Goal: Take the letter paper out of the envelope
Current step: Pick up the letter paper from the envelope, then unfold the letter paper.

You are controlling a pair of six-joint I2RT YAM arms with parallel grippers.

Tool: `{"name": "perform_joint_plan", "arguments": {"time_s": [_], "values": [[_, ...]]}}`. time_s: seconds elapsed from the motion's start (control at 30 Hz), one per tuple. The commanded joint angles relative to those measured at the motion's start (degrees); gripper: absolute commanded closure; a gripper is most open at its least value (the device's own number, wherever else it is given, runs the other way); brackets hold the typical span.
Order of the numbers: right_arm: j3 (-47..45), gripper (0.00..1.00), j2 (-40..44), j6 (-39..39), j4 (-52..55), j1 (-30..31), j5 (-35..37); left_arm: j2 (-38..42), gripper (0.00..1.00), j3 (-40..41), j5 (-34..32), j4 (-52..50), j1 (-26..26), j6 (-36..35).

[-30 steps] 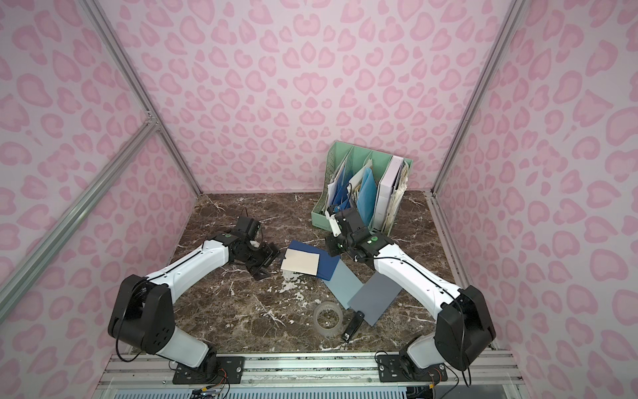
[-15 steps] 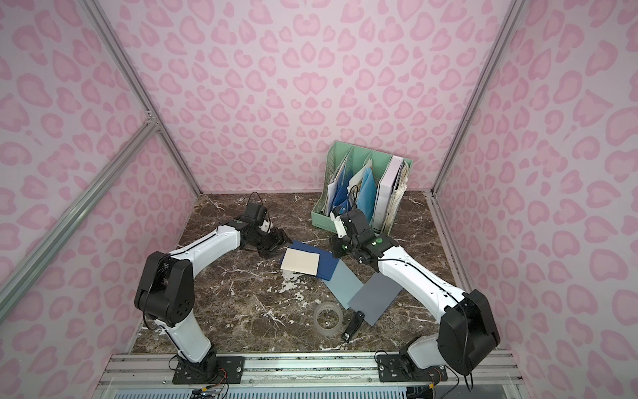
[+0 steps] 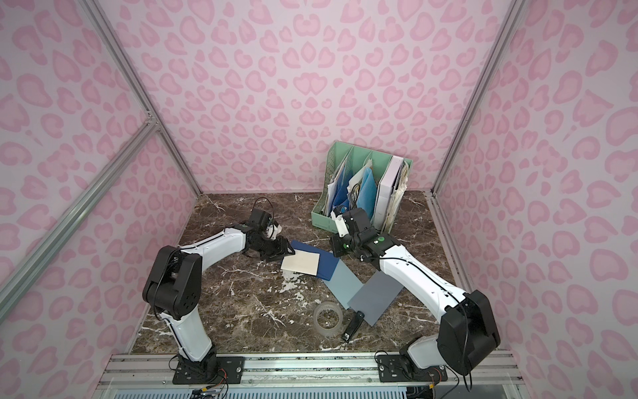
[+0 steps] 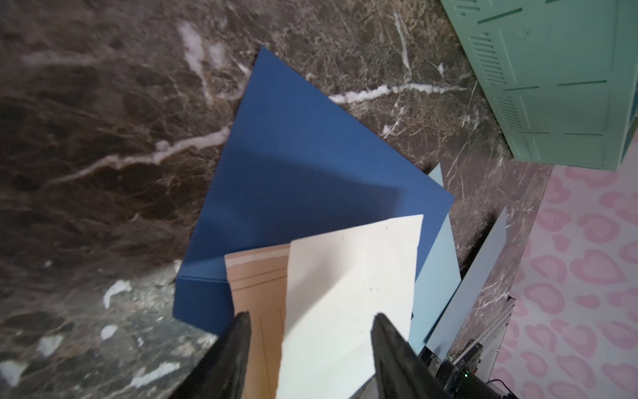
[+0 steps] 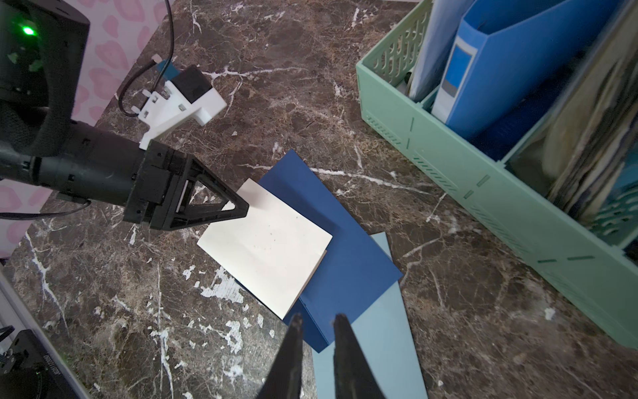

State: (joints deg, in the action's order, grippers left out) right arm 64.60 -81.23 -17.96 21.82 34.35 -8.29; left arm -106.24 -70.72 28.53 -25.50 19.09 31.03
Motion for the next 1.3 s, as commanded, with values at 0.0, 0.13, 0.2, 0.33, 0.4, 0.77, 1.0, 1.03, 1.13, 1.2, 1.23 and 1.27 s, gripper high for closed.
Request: {"name": "perform_joint_plan", "arguments": {"time_s": [0.0,0.13,0.2,0.33,0.4,0.77,1.0,1.03,1.13,1.2,1.23,1.27], "values": [[0.21,0.8,0.1,-0.45,0.5,-0.07,-0.58,-0.55,0.47,0.07,3.86,2.74,-0.02,-1.14],[0.0,0.8,0.37,-0.72,0.49,-0.13,-0.56,-0.73,0.55,0.47,4.28,2.64,-0.04,-1.24],[0.02,0.8,0.24,-0.74,0.42,-0.18,-0.64,-0.9,0.62,0.86,5.4,3.4,-0.02,-0.85],[0.01,0.8,0.02,-0.94,0.28,-0.25,-0.75,-0.92,0.81,0.85,6.45,4.27,-0.02,0.08],[0.03,0.8,0.04,-1.03,0.24,-0.24,-0.6,-0.43,0.92,0.68,6.62,4.2,-0.02,0.25],[2.27,0.67,3.15,-5.53,-1.62,-4.18,-1.36,9.45,1.0,-5.97,6.09,0.84,-0.04,4.67],[2.07,0.44,7.66,-10.86,-10.33,-8.94,-6.45,13.04,1.0,-15.15,3.24,-2.45,-0.11,8.41],[2.47,0.43,7.61,-11.13,-10.57,-9.03,-6.85,13.43,1.0,-16.17,2.63,-2.61,-0.11,8.94],[3.84,0.39,6.86,-12.28,-10.19,-8.8,-8.47,14.93,1.0,-19.21,-0.24,-2.99,-0.11,11.23],[3.92,0.37,6.95,-13.24,-11.08,-7.25,-8.15,16.01,1.0,-20.31,-1.5,-1.45,-0.11,13.06],[3.66,0.36,7.13,-13.31,-11.98,-6.47,-8.0,16.16,1.0,-20.74,-1.6,-0.62,-0.11,14.08],[3.08,0.35,7.27,-13.59,-13.46,-5.92,-8.95,16.14,1.0,-21.47,-1.56,0.13,-0.1,15.14]]}}
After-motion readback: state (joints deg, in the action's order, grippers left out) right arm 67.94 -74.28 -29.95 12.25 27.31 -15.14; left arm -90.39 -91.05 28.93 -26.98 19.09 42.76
